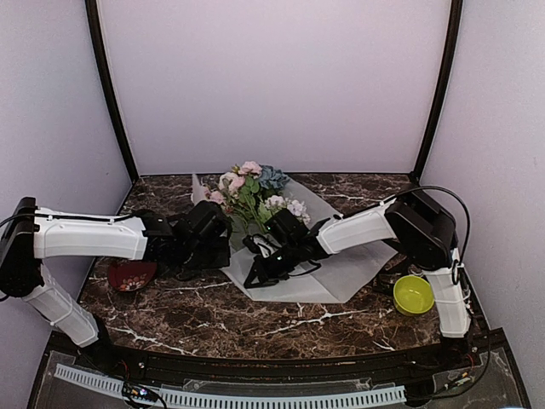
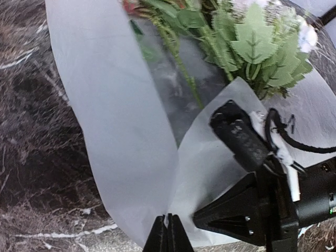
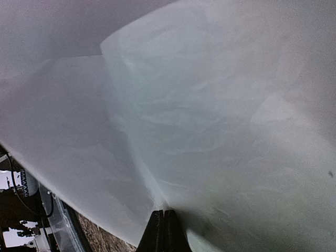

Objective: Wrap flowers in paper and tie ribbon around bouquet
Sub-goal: Pick up the one-fourth-folded wrapping paper from the center of the board, then fold the one-fourth-folded wrapping paper at the center of the board.

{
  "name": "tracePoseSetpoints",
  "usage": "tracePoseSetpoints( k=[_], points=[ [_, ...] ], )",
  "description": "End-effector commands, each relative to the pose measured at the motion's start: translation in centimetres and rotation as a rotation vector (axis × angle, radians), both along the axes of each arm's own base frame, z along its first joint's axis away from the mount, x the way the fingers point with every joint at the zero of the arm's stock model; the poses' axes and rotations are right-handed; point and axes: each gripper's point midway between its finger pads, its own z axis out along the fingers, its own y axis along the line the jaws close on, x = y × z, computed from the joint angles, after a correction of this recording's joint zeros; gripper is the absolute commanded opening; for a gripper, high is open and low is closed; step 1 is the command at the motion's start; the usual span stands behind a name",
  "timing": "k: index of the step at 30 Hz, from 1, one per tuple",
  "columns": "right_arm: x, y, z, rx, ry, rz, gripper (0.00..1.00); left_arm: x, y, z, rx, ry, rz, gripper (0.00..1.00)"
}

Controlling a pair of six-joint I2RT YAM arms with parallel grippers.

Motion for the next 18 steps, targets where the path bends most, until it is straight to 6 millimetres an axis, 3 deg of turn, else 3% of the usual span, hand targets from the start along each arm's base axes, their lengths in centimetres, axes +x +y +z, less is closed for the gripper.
tracePoseSetpoints(
  k=[1, 7, 10, 14, 18],
  points=[
    [0.2, -0.2, -0.9, 0.006, 0.028, -0.02, 0.0, 0.4, -3.1, 1.7, 0.064, -0.084, -0.17, 0.0],
    [1.2, -0.2, -0.2, 0.05, 0.042, -0.05, 0.0, 0.0, -5.9, 2.3, 0.083, -0.131, -0.296, 0.0],
    [1.8, 0.0, 1.0, 0.097, 0.034, -0.066, 0.0, -0.2, -6.9, 2.4, 0.104, -0.153, -0.355, 0.0],
    [2.4, -0.5, 2.7, 0.125, 0.008, -0.083, 0.0, -0.4, -7.3, 1.9, 0.13, -0.153, -0.393, 0.0],
    [3.1, -2.3, 4.1, 0.136, -0.012, -0.129, 0.0, -0.5, -7.2, 1.6, 0.151, -0.152, -0.409, 0.0]
  ],
)
